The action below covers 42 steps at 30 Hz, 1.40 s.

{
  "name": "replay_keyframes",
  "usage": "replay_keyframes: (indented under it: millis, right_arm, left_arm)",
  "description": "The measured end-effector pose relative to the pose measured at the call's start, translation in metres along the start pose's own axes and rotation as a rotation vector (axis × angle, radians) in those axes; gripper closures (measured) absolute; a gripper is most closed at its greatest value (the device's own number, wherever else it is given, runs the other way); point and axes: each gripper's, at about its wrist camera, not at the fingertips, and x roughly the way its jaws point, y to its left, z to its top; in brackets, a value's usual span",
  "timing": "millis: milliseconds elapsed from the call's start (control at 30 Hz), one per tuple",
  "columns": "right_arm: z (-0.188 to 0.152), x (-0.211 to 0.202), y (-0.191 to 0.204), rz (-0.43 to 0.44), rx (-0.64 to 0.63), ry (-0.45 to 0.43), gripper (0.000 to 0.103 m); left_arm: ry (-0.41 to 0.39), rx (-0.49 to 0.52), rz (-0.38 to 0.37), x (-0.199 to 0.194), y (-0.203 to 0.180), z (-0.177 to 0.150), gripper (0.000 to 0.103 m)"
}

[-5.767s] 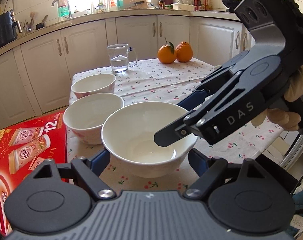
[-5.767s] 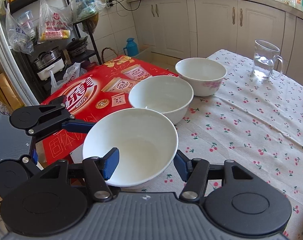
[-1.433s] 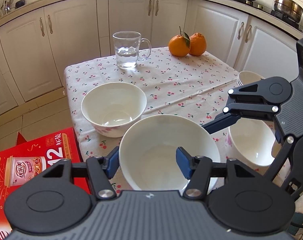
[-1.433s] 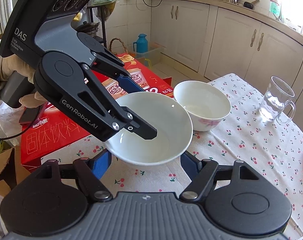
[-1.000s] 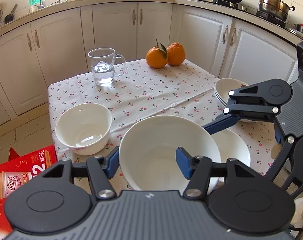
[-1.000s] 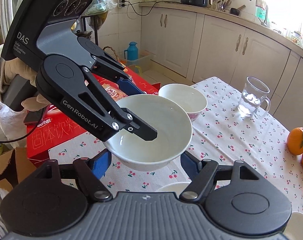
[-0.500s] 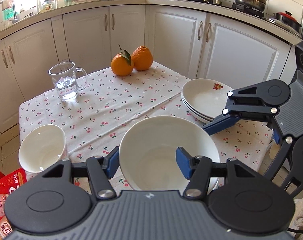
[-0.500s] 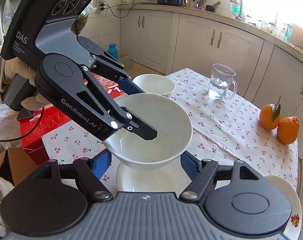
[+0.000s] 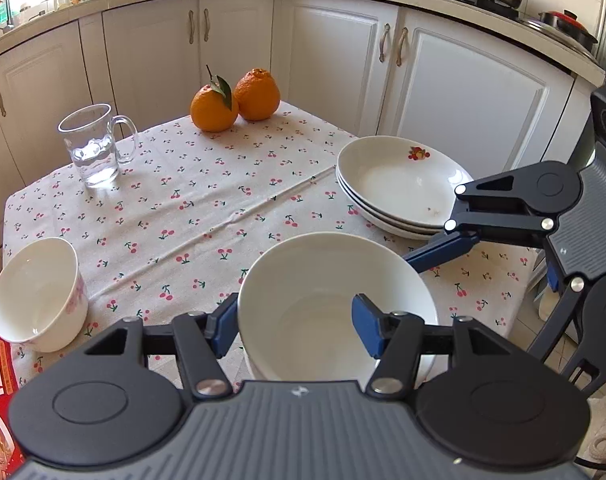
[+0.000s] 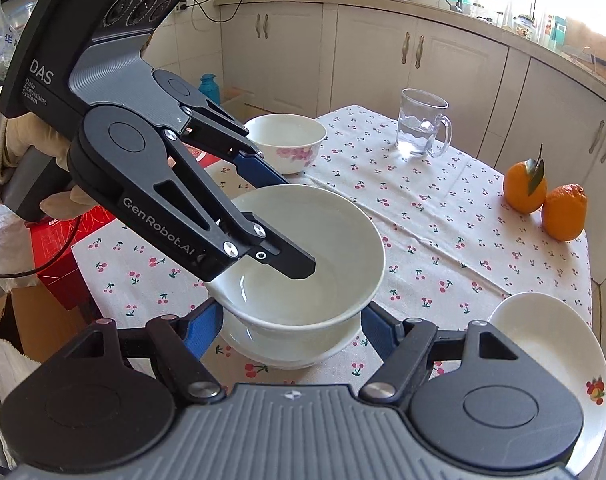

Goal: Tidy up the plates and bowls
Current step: 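Lower the left tool's bowl into the bowl held by the right tool, then open the left tool and withdraw it from the nested bowls, then move the left tool to the white pink-flower bowl on the table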

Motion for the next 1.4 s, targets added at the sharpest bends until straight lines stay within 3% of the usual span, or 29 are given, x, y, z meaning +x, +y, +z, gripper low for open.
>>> replay_keyframes:
  millis: [633,767,833,1100,1400]
  right_arm:
    - [-0.010,0.013,-0.004,0.025,0.022,0.035,0.023]
    - [-0.009,0.014,-0.004,0.022,0.023,0.037,0.021]
    - [-0.008,0.012,-0.003,0.020,0.021,0.029,0.014]
    - [0.002,0.005,0.002,0.016,0.003,0.011,0.008]
    - [0.041,0.007,0.005,0.021,-0.026,-0.028,0.007]
  left_arm:
    - [0.013,-0.002,-0.010,0.010,0.001,-0.008,0.044]
    - [-0.002,-0.005,-0.023,0.008,0.002,-0.010,0.024]
    - [-0.017,-0.001,-0.022,0.004,0.001,-0.012,0.021]
    - [-0.111,-0.001,0.065,-0.031,0.011,-0.026,0.007]
    - [-0.164,-0.106,0.231,-0.055,0.057,-0.056,0.006]
